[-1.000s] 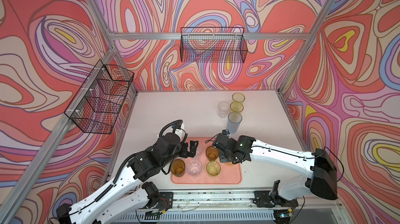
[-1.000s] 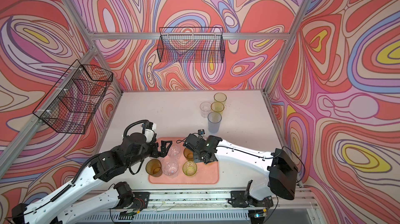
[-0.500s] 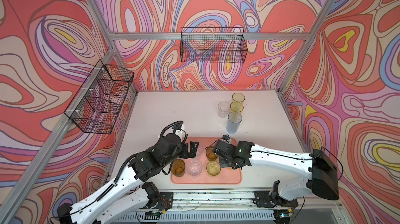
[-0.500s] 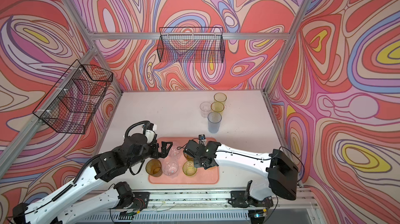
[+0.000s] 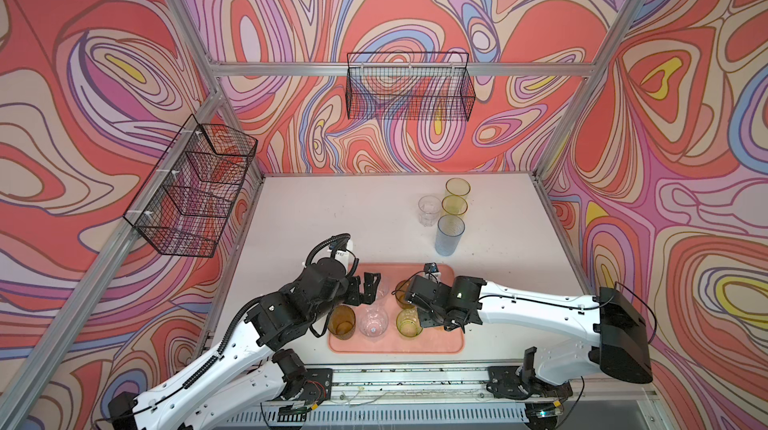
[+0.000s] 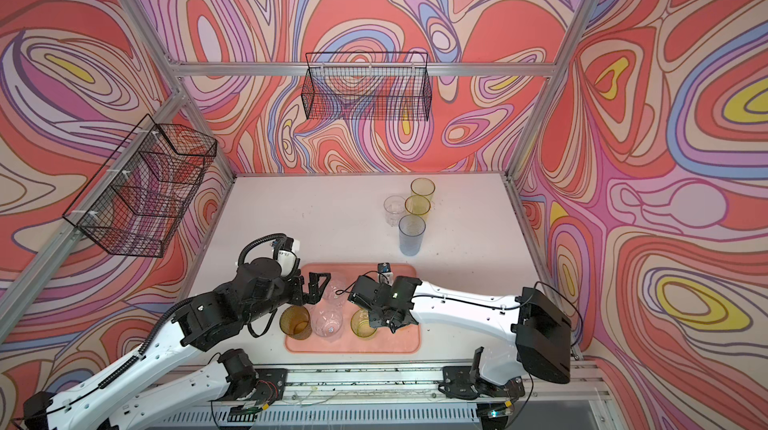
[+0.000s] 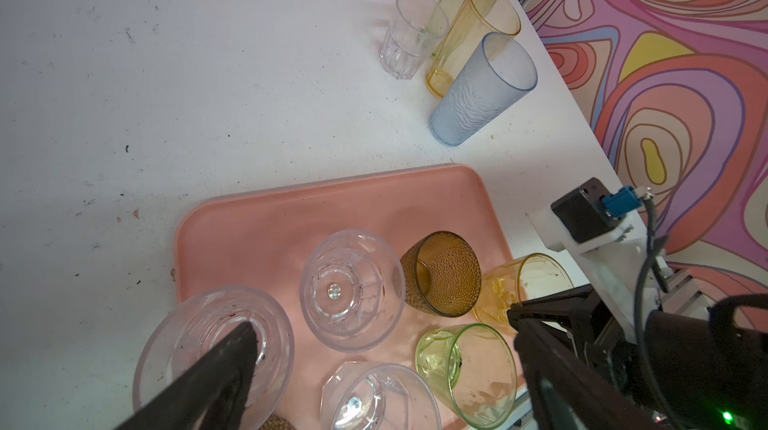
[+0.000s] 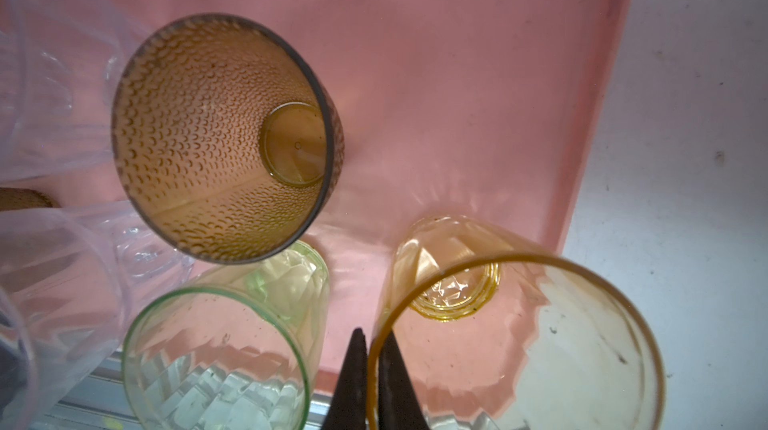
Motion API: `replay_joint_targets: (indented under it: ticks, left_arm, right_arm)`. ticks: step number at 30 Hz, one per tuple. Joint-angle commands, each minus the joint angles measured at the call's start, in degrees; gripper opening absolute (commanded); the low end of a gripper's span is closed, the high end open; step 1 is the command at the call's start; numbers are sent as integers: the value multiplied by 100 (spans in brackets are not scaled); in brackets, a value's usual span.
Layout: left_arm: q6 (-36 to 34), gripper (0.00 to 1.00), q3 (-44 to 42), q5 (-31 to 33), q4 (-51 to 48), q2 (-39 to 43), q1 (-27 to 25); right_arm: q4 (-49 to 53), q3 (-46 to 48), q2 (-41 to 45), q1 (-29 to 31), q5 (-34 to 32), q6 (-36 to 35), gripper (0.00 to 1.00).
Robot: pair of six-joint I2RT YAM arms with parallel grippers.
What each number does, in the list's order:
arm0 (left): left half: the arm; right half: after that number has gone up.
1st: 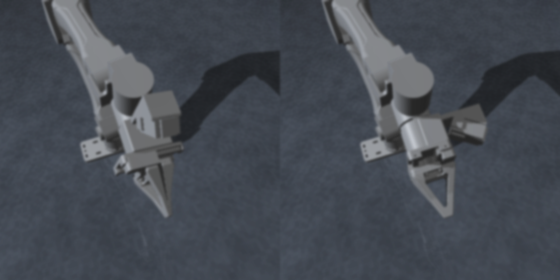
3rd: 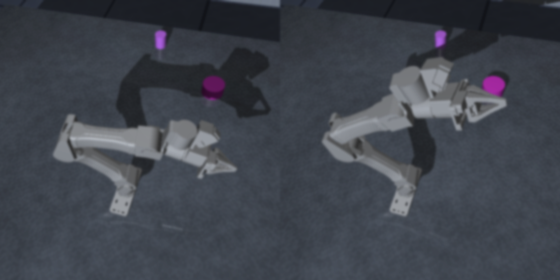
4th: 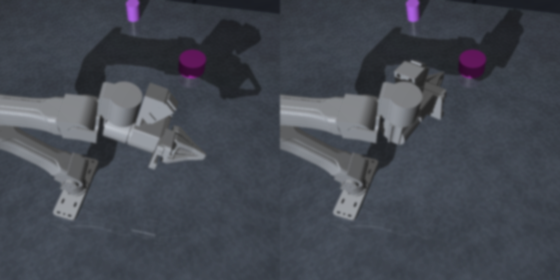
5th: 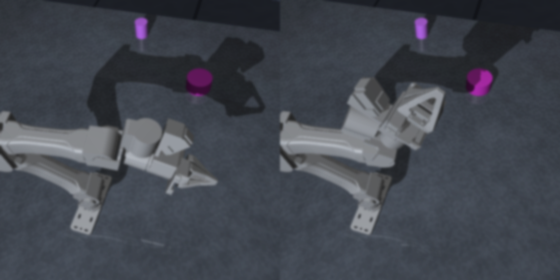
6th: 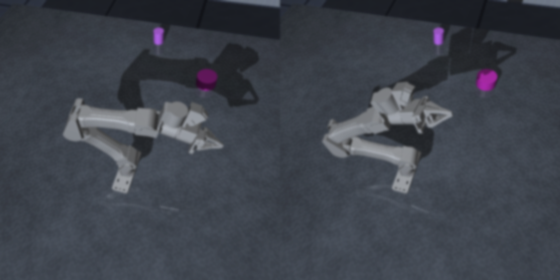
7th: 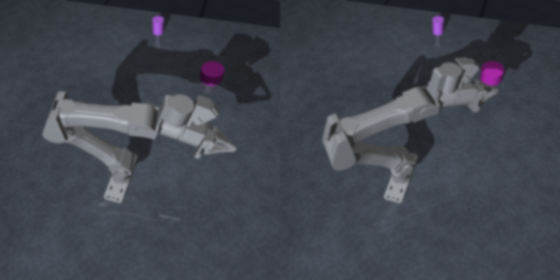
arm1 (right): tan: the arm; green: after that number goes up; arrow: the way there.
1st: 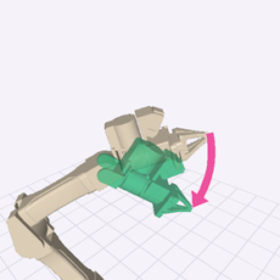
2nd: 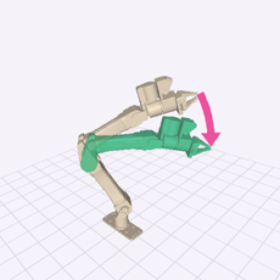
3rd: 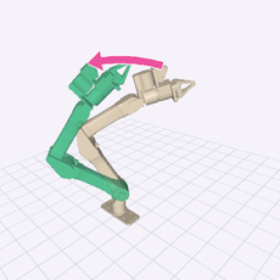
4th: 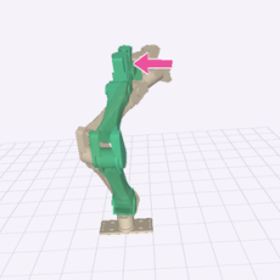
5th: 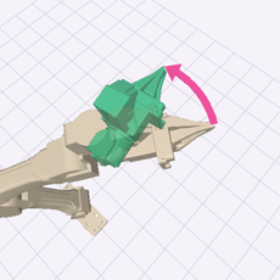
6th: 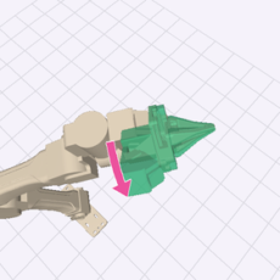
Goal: Place the glasses into the tray
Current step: 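Lower the yellow glass onto the tray beside the green glass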
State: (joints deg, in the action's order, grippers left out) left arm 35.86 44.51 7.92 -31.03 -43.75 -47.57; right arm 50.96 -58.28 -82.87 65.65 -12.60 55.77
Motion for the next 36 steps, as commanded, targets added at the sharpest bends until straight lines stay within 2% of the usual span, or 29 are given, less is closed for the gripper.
replay_joint_targets:
  ticks: [1, 17, 33, 36]
  left_arm:
    - [72, 100, -41, 53, 97, 50, 29]
    - [49, 100, -101, 90, 84, 116, 29]
    - [27, 100, -118, 110, 107, 77, 29]
    - [21, 100, -118, 131, 105, 60, 31]
  right_arm:
    - [13, -30, 23, 87, 146, 180, 0]
    - [144, 48, 97, 263, 206, 483, 0]
    - [384, -165, 8, 287, 123, 443, 0]
    - [433, -221, 0, 290, 70, 444, 5]
